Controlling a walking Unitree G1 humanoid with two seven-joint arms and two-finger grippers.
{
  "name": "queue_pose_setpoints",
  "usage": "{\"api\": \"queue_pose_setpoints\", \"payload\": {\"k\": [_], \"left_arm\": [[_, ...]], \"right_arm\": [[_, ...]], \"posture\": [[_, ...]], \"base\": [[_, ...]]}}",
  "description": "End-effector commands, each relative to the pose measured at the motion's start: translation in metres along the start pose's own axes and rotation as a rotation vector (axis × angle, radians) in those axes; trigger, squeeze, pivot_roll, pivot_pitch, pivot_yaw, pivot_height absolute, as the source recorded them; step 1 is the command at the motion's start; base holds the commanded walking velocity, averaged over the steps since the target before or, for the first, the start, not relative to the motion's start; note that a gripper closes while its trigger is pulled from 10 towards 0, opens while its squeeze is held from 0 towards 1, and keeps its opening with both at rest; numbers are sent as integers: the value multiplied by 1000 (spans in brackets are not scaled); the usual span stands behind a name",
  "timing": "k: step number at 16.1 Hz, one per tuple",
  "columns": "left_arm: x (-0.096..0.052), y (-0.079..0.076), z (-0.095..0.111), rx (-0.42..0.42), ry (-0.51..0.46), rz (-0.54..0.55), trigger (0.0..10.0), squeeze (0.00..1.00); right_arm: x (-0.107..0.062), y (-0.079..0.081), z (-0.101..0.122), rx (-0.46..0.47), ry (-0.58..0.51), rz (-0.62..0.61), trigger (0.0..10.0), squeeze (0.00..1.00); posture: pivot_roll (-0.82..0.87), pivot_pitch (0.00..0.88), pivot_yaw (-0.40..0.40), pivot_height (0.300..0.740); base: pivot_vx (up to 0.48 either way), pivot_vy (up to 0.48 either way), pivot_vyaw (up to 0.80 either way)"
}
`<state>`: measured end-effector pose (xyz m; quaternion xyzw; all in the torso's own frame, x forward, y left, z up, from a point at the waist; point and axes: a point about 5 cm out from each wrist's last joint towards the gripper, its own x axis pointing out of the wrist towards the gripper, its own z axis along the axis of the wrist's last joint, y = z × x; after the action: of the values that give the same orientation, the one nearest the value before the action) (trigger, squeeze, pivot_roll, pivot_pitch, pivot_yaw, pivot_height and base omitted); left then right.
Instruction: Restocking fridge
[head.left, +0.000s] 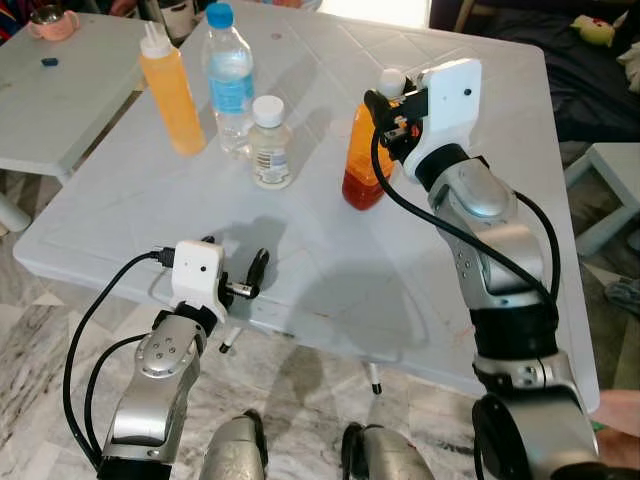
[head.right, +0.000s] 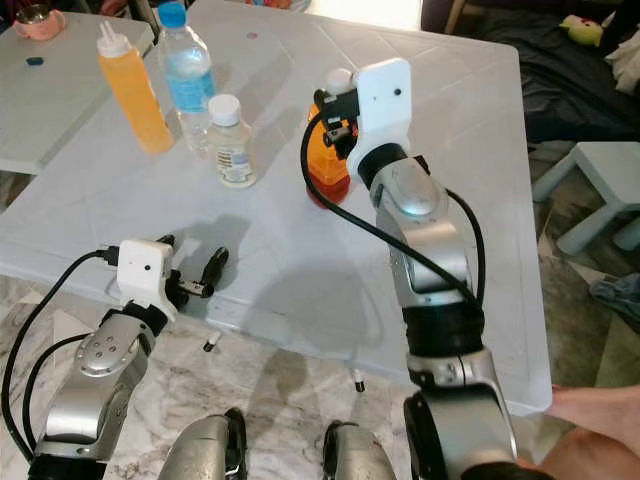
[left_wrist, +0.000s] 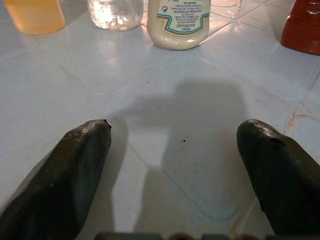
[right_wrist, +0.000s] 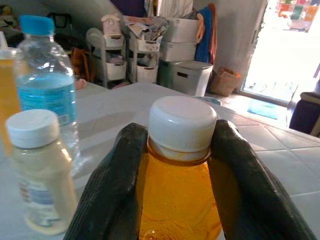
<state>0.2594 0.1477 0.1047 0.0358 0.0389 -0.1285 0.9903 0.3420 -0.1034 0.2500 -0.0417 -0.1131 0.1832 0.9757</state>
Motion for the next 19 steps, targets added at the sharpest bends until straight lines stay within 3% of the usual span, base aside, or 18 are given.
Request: {"api": "queue_pose_setpoints", "payload": {"k": [1,8,9,10,19], "left_arm": [[0,-1,-4,4,15,-4,10000,0],[0,-2,-5,3,17,-6,10000,0],[0,-3,-5,2,18,-7,10000,0],[0,-3,-6,2,19,-8,10000,0],[1,-3,-6,4,22,-11,10000,0]], "right_arm": [[-4,2,2,8,0,4,10000,1000],[-10,-1,-14,-5,67,-8,10000,1000],[-9,-1,-13,-17,57,-1,10000,745],[-8,-2,-13,-36,47,12,10000,0],[10,-12,-2,-82,-20,54,10000,0]], "posture": [[64,128,-22,740],[68,129,-26,740],[68,129,-25,740],[67,131,-24,740],[74,137,-23,740]], "base": [[0,0,0],[0,0,0],[0,0,0],[0,0,0],[0,0,0]]}}
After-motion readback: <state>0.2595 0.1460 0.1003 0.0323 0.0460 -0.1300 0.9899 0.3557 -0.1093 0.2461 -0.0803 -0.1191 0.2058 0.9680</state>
